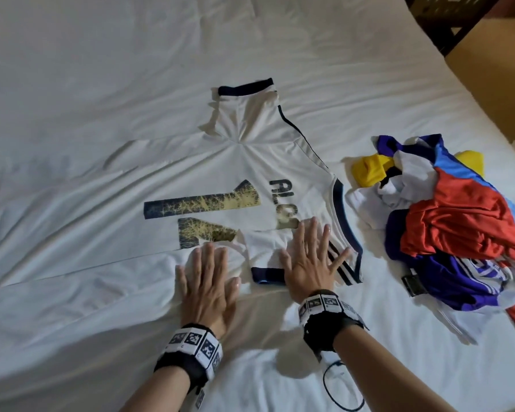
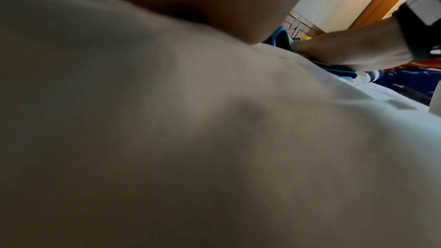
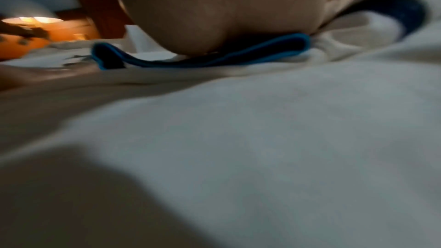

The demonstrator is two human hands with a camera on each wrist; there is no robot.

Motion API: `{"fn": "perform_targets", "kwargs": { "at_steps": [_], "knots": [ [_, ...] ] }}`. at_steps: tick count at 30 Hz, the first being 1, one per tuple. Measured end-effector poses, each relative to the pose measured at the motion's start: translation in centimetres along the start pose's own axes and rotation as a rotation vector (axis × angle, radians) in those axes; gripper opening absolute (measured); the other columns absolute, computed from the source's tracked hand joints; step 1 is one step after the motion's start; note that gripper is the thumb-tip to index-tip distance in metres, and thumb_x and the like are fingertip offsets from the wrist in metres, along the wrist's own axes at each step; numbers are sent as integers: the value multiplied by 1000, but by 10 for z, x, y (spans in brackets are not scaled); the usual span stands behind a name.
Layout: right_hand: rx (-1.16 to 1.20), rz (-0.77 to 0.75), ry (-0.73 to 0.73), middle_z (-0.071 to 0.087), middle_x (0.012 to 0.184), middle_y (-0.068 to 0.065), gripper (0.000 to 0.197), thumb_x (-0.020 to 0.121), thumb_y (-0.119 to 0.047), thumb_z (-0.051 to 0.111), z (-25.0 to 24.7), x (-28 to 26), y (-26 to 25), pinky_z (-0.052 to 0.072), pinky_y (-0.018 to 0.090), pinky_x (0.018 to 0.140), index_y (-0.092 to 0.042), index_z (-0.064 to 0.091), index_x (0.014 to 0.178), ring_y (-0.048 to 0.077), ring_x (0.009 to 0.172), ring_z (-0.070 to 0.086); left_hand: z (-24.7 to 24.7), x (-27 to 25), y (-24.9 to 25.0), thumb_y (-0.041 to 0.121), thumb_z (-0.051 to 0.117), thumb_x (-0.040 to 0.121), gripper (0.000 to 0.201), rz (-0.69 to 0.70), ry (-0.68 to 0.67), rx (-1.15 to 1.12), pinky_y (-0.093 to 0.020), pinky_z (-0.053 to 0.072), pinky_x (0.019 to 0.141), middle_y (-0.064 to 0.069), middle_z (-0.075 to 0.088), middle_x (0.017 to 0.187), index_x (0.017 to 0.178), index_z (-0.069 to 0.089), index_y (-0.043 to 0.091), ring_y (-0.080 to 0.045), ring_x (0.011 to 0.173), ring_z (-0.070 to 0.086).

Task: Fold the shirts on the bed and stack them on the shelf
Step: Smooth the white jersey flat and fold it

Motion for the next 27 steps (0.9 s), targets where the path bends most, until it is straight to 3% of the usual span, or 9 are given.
{"fn": "perform_targets", "kwargs": {
  "at_steps": [3,7,10,12,17,19,21,23,27],
  "knots": [
    [46,-341,31,-17,161,-5,65,98,-53,14,-1,-20,-72,-21,62,110,-25,-4,155,22,148,-19,-12,1,-5,52,10,100,61,32,16,-40,-58,4,116,-1,16,162,153,27,27,-24,149,16],
    [79,-616,-29,-3,163,-5,61,100,-39,31,19,-44,-136,-8,61,112,-20,15,155,22,150,-9,-53,0,-66,27,39,96,49,-82,170,-60,-64,17,112,-5,40,152,144,44,16,-24,140,38],
    [78,-626,-27,30,157,1,55,96,-28,33,22,-36,-163,2,61,114,-16,34,149,25,149,16,-87,3,-136,11,58,87,40,-173,238,39,-71,25,104,-11,61,126,127,59,11,-33,118,54],
    [80,-552,-10,46,144,3,50,96,-26,32,15,-19,-173,3,64,115,-16,44,143,26,142,31,-102,5,-167,22,54,85,28,-146,242,133,-67,32,98,-8,65,105,109,65,13,-34,100,57],
    [-46,-448,-109,58,123,-3,22,97,-30,47,8,14,-195,3,72,109,-25,57,115,29,132,35,-110,7,-185,34,34,86,31,-1,179,74,-50,37,85,4,63,85,84,63,23,-29,88,56],
    [-58,-394,-85,55,126,0,22,98,-26,44,4,15,-197,8,72,109,-23,55,117,30,131,36,-116,8,-189,34,38,88,32,-43,268,26,-53,38,87,-1,64,91,89,66,17,-33,91,59],
    [-31,-385,-47,36,148,4,38,100,-28,39,6,4,-202,-4,72,110,-23,41,138,31,142,23,-110,5,-183,35,50,90,38,-101,307,54,-61,29,103,-12,61,118,114,64,10,-38,115,56],
    [10,-488,-7,6,163,0,56,101,-35,32,18,-24,-213,-17,67,109,-23,17,153,28,150,-2,-83,-2,-157,41,47,93,56,-47,219,56,-60,11,111,-14,45,146,139,47,9,-33,137,39],
    [41,-612,-113,-6,163,-4,62,99,-46,23,61,-68,-216,-5,61,113,-24,8,156,19,150,-10,-41,-28,-134,49,31,95,63,66,0,81,-63,14,110,-2,19,161,153,25,26,-25,148,19]
  ]
}}
Point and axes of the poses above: each hand's wrist, its own x-axis towards the middle knuckle, its own z-axis out of the palm, y = z × x, the point moved 8 cm from there along x, towards the middle knuckle
